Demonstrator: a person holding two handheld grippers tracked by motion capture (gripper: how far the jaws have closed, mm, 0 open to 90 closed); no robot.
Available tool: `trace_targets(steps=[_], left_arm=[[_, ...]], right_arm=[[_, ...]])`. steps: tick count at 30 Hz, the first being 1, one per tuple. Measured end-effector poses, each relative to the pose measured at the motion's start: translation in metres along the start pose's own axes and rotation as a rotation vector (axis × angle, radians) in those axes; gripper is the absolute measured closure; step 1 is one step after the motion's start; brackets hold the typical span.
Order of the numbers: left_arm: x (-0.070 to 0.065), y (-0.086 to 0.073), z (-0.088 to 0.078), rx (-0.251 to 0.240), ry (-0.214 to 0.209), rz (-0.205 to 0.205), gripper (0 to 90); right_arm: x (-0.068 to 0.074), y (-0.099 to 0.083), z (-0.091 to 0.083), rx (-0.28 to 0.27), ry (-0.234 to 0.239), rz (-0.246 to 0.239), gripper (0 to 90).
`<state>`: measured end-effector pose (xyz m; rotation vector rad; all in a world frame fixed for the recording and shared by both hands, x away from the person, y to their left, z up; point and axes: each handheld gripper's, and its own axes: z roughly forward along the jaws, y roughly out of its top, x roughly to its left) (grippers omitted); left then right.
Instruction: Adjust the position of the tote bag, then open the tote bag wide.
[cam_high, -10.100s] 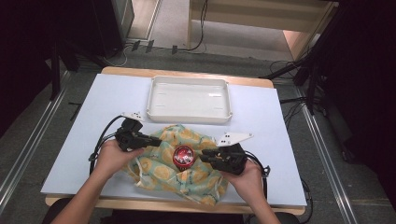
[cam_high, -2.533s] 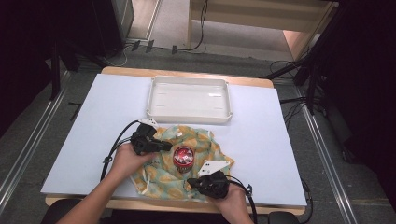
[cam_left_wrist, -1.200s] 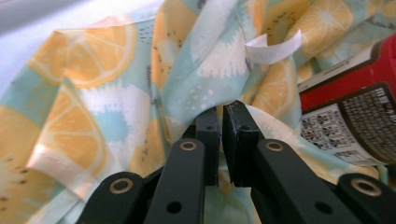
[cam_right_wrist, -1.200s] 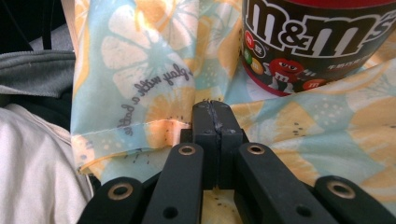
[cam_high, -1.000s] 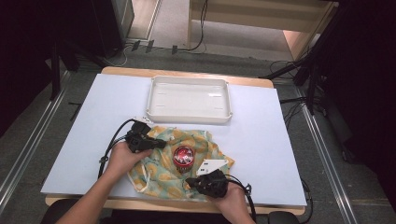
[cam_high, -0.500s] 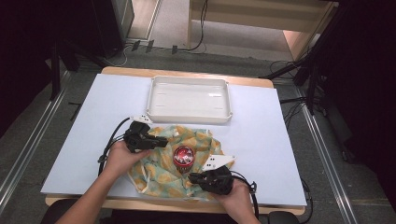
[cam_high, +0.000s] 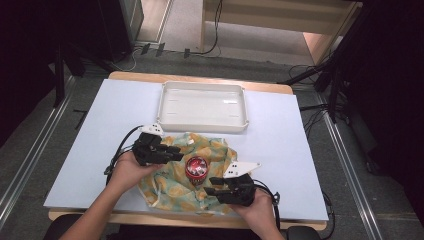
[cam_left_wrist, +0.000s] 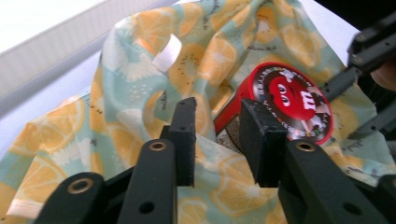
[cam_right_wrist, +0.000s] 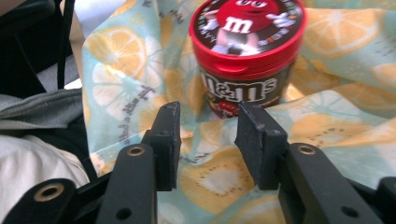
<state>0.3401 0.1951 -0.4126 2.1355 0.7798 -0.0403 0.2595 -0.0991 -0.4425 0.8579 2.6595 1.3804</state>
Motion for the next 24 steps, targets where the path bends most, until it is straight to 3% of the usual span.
trace_targets(steps=[11, 16, 24], left_arm=[[-0.005, 0.000, 0.002, 0.013, -0.041, 0.040, 49.7], [-0.008, 0.001, 0.003, 0.020, -0.067, 0.042, 46.2], [-0.014, 0.002, 0.005, 0.027, -0.083, 0.055, 40.8]], right_arm=[[-0.008, -0.001, -0.004, 0.000, -0.012, 0.030, 47.5], [-0.011, -0.001, -0.009, -0.026, -0.031, 0.043, 46.3], [-0.018, -0.002, -0.012, -0.024, -0.047, 0.072, 45.6]])
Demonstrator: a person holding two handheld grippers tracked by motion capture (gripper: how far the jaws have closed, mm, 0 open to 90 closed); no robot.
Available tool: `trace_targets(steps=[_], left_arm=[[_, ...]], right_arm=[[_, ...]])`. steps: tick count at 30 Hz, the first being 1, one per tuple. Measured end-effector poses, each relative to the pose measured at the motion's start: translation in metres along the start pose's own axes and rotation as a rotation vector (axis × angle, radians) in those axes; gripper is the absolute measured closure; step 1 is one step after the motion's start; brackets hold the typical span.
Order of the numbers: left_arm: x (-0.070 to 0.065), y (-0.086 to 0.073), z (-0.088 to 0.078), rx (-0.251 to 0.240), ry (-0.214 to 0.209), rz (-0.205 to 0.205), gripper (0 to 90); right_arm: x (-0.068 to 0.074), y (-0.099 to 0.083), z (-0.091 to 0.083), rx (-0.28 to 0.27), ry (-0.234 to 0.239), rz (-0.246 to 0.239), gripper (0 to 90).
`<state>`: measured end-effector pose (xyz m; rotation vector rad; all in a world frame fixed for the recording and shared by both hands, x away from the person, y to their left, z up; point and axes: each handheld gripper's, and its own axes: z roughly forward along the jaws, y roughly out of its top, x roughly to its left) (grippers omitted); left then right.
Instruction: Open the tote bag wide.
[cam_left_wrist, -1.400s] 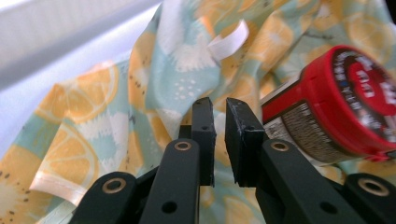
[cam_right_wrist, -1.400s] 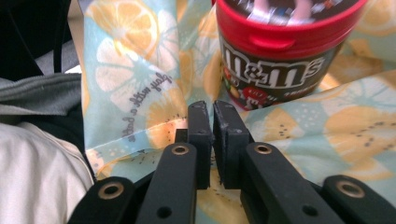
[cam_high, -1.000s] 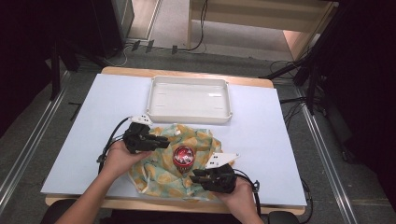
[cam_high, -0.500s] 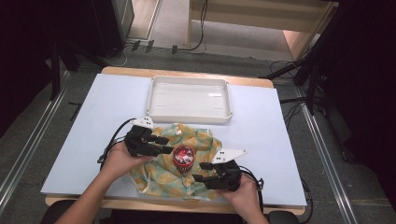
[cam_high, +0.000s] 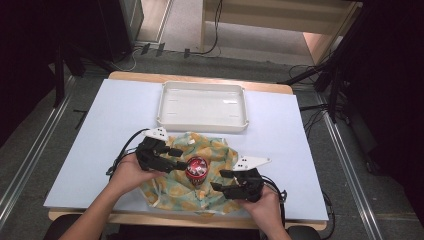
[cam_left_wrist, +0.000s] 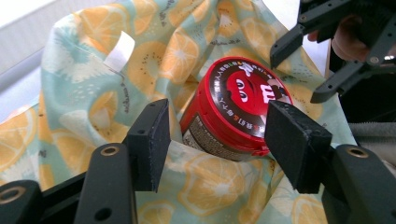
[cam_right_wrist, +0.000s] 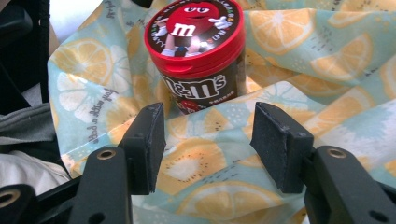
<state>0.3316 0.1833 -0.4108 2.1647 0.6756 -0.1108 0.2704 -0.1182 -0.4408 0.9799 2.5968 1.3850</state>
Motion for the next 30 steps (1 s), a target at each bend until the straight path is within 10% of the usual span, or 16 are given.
trace_targets(steps=[30], left_arm=[[-0.019, 0.002, 0.014, 0.012, -0.012, 0.060, 18.7]], right_arm=[[-0.017, -0.001, -0.007, -0.027, -0.043, 0.037, 45.0]])
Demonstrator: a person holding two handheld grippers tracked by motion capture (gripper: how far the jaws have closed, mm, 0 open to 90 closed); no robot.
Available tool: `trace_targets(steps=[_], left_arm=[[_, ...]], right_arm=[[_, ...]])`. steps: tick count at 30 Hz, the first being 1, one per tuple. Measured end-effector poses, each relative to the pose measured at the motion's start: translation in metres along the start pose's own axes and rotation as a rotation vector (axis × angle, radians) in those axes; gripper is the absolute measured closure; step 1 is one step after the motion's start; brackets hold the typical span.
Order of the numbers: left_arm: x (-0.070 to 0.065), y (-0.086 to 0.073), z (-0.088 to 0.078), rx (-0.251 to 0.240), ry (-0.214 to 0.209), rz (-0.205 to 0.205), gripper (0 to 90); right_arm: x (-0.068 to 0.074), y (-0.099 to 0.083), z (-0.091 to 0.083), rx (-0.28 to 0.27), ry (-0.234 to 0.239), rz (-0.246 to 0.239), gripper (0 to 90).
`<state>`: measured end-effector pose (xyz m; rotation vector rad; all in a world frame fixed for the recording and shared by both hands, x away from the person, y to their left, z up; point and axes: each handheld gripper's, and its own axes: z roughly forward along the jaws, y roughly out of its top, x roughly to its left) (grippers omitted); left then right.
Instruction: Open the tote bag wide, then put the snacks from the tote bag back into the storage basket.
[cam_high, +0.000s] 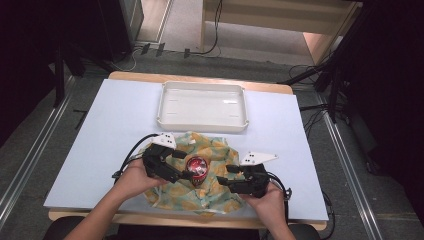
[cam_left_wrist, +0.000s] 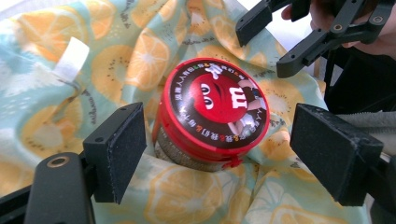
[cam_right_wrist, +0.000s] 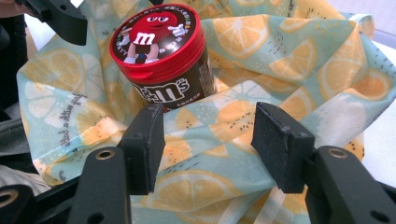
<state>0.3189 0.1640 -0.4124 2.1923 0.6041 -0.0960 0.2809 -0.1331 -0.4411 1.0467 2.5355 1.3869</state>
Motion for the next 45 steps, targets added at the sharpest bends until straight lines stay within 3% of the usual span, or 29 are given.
trace_targets(steps=[13, 21, 30, 45], left_arm=[[-0.001, 0.003, 0.016, 0.048, 0.035, 0.015, 12.5], [-0.002, 0.006, 0.024, 0.064, 0.027, 0.041, 13.2], [-0.005, 0.004, 0.035, 0.108, 0.049, 0.073, 14.2], [0.003, -0.005, 0.055, 0.155, 0.056, 0.074, 16.6]], right_arm=[[0.001, 0.000, 0.001, 0.000, 0.008, 0.000, 45.0], [0.002, 0.000, 0.001, -0.004, 0.019, 0.017, 45.4], [0.003, 0.000, 0.001, -0.005, 0.017, 0.012, 45.2], [0.002, -0.002, 0.000, -0.003, 0.011, 0.012, 45.2]])
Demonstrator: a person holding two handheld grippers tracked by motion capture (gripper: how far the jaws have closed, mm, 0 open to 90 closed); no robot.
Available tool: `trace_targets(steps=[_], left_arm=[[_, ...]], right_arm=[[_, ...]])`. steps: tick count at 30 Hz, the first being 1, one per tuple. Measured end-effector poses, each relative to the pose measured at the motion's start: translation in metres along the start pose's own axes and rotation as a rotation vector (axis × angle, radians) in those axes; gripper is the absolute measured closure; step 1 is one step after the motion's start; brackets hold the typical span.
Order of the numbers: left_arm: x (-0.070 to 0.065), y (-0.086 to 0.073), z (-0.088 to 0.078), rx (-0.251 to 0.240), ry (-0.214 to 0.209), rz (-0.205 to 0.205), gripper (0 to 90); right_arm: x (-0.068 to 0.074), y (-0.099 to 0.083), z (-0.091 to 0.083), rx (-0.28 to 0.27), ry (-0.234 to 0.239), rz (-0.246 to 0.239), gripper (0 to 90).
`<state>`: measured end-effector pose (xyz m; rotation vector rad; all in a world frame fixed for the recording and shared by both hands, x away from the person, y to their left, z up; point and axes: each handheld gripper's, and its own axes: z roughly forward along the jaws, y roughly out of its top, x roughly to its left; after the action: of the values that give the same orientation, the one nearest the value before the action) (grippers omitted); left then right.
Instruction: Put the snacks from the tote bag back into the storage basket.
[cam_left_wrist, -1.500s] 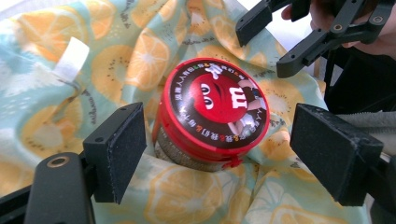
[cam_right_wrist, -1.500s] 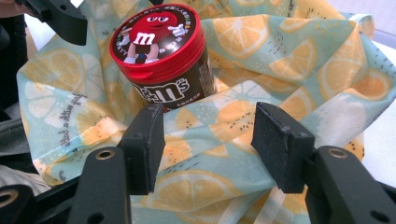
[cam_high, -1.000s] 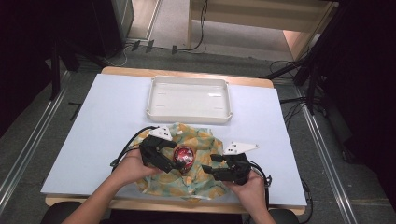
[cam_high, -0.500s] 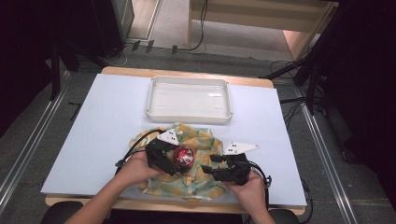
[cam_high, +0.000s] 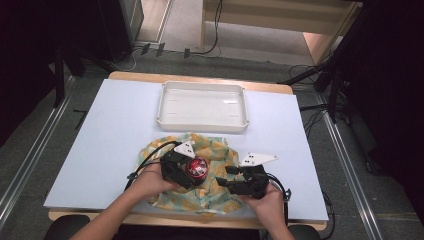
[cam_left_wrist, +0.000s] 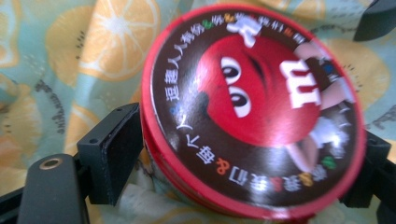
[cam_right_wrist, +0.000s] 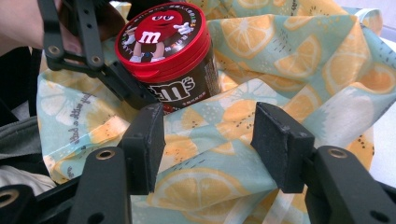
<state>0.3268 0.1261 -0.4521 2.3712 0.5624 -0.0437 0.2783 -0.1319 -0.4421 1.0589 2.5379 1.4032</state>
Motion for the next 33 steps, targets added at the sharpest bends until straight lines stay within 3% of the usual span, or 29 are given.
trace_targets(steps=[15, 21, 26, 30, 33], left_arm=[[0.004, -0.005, 0.010, -0.025, -0.024, 0.008, 16.1], [-0.001, -0.004, 0.004, -0.046, 0.032, 0.046, 22.2], [0.005, -0.004, -0.002, -0.066, 0.004, -0.017, 25.4], [0.005, -0.002, -0.005, -0.044, 0.013, -0.027, 25.5], [0.003, -0.001, -0.009, -0.053, 0.017, -0.019, 25.5]], right_arm=[[0.001, -0.002, 0.001, 0.010, 0.002, 0.003, 45.1], [0.000, -0.002, 0.002, 0.012, 0.004, 0.005, 45.1], [0.000, -0.002, 0.003, 0.012, 0.007, 0.006, 45.2], [0.001, -0.003, 0.004, 0.015, 0.013, 0.003, 45.2], [0.001, -0.003, 0.005, 0.019, 0.016, 0.006, 45.2]])
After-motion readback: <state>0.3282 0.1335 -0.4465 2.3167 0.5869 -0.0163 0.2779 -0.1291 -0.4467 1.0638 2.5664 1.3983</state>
